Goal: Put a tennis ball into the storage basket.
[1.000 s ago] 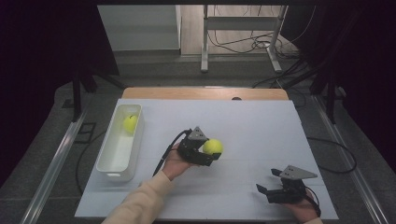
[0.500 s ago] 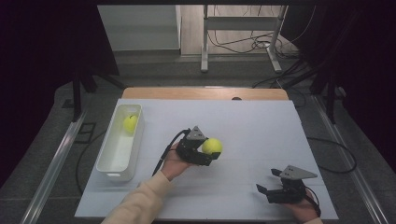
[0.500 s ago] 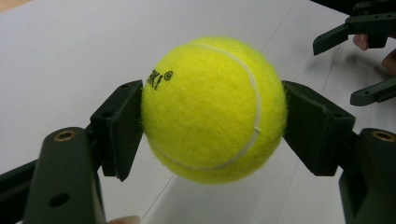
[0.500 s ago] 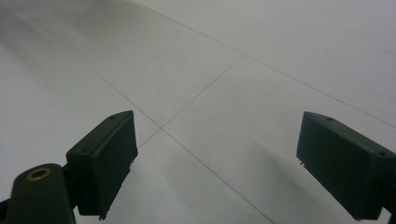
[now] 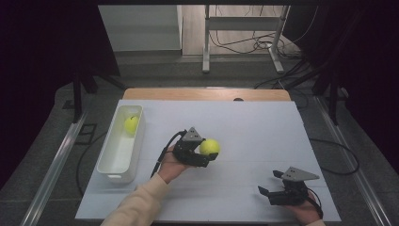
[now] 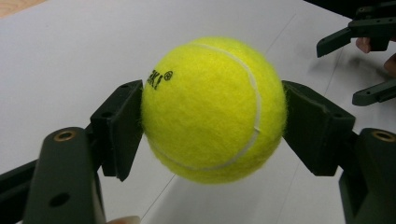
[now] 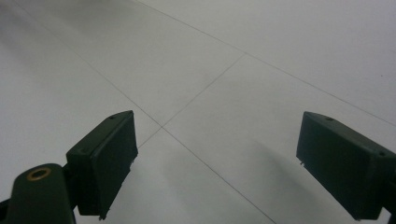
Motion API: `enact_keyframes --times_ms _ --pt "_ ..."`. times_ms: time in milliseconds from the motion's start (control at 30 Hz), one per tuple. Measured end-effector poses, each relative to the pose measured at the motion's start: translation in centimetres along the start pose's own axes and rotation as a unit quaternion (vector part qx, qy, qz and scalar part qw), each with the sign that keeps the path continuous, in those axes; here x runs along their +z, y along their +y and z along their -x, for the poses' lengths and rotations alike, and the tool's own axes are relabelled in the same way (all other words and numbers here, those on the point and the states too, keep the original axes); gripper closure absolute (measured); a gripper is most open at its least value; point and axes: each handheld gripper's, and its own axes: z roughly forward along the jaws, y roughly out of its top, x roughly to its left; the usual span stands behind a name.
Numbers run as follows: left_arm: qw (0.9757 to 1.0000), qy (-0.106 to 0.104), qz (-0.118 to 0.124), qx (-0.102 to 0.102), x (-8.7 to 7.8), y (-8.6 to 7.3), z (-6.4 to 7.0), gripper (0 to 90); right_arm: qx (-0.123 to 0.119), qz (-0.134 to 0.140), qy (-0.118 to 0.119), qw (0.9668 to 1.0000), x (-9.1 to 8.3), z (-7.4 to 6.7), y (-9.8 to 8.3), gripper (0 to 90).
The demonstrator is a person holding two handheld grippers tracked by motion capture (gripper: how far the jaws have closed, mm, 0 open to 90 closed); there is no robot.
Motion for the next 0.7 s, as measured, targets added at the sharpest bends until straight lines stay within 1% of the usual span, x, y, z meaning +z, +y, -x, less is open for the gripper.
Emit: enact_keyframes --times_ms 300,700 --pt "1.0000 0.000 0.005 0.000 -0.61 -0.05 -0.05 26.6 0.000 0.000 0.001 1.0000 0.03 -0.02 0.00 12.9" --pt "1.0000 0.000 0.005 -0.002 -0.47 -0.15 0.04 26.6 0.000 -0.002 0.003 1.0000 0.07 -0.01 -0.03 12.9"
